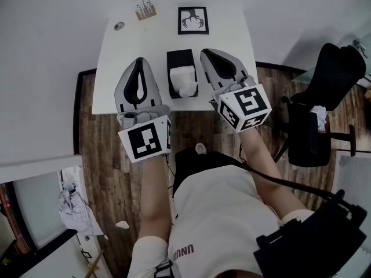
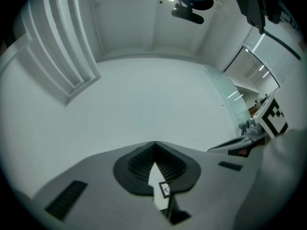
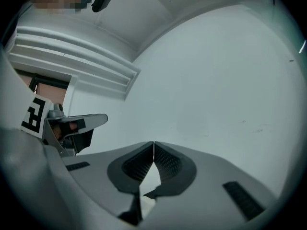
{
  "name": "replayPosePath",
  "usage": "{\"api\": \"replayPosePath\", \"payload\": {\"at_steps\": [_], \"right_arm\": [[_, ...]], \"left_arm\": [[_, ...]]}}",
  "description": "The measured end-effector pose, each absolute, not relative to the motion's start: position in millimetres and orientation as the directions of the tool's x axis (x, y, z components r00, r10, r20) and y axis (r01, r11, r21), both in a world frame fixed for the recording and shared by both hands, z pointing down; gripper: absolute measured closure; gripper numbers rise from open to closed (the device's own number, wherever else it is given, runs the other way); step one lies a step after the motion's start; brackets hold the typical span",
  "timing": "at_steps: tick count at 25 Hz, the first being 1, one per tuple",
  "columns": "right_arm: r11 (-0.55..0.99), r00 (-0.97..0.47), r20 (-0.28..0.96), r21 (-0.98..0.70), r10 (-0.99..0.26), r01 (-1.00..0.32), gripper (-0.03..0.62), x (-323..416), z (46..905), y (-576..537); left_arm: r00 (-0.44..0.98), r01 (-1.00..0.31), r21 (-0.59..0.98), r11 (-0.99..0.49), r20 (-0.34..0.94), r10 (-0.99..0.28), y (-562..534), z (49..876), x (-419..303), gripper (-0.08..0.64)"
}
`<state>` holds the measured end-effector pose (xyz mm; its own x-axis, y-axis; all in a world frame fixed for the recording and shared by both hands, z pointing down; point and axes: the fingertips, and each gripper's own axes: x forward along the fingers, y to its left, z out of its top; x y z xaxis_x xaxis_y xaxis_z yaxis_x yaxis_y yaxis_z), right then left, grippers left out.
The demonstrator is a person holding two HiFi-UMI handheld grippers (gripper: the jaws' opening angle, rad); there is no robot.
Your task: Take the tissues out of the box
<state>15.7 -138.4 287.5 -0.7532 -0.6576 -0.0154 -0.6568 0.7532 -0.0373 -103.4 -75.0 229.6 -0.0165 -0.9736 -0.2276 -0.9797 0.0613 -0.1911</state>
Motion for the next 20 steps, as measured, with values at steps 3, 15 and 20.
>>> {"api": "replayPosePath", "payload": {"at_steps": [3,15,20], "right_arm": [[0.755,-0.755,0.001,-0.042,-0.655,-0.655,0.572,15,295,-141],[0.759,-0.76,0.039,-0.048,-0.648,-0.65,0.572,1,313,-171],[0.77,-0.771,0.06,-0.047,-0.634,-0.637,0.572,-8,323,-186]], "left_arm": [[-0.012,-0.981,-0.188,0.054,-0.217,-0.976,-79,234,-103,0.548],[0.033,-0.98,-0.2,0.007,-0.195,-0.98,-118,242,-112,0.548],[0.063,-0.979,-0.2,-0.027,-0.179,-0.982,-141,250,-118,0.548]]}}
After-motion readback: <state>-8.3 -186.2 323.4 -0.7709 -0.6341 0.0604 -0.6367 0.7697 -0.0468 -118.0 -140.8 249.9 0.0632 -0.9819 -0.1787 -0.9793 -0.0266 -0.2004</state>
